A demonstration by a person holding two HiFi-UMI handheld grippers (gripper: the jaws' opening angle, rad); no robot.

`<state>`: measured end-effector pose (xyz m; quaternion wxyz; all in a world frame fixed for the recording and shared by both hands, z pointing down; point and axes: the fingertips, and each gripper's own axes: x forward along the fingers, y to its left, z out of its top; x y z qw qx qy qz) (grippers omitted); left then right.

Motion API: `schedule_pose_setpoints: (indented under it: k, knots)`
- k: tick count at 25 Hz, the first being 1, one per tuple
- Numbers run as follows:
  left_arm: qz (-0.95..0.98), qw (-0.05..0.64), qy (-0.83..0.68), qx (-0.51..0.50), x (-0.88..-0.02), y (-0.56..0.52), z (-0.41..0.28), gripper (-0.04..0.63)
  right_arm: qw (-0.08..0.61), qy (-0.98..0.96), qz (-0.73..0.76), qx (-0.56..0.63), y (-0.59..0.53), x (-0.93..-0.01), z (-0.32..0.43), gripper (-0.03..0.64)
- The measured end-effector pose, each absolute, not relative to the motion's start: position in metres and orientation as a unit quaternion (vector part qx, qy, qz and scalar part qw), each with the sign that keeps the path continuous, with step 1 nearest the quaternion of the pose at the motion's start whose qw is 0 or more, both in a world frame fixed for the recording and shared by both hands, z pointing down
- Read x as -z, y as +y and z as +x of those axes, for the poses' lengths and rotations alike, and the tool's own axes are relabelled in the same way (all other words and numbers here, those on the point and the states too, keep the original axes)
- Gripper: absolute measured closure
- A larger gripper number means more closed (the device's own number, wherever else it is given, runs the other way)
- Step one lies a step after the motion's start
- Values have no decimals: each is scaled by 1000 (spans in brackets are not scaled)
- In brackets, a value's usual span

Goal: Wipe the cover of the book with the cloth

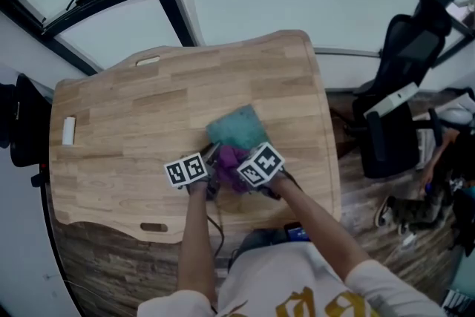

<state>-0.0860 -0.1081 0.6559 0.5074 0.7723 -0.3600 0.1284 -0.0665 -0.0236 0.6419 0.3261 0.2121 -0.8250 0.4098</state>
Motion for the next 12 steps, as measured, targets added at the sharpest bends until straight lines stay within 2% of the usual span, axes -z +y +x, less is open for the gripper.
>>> schedule_pose_setpoints:
  k: [4, 12]
  knots:
    - [770, 504, -370, -129, -658, -101, -88, 466, 328, -818, 185, -435, -14, -644, -69, 584]
    - [768, 508, -369, -125, -659, -103, -89, 466, 331, -828, 190, -412, -17, -646, -71, 584]
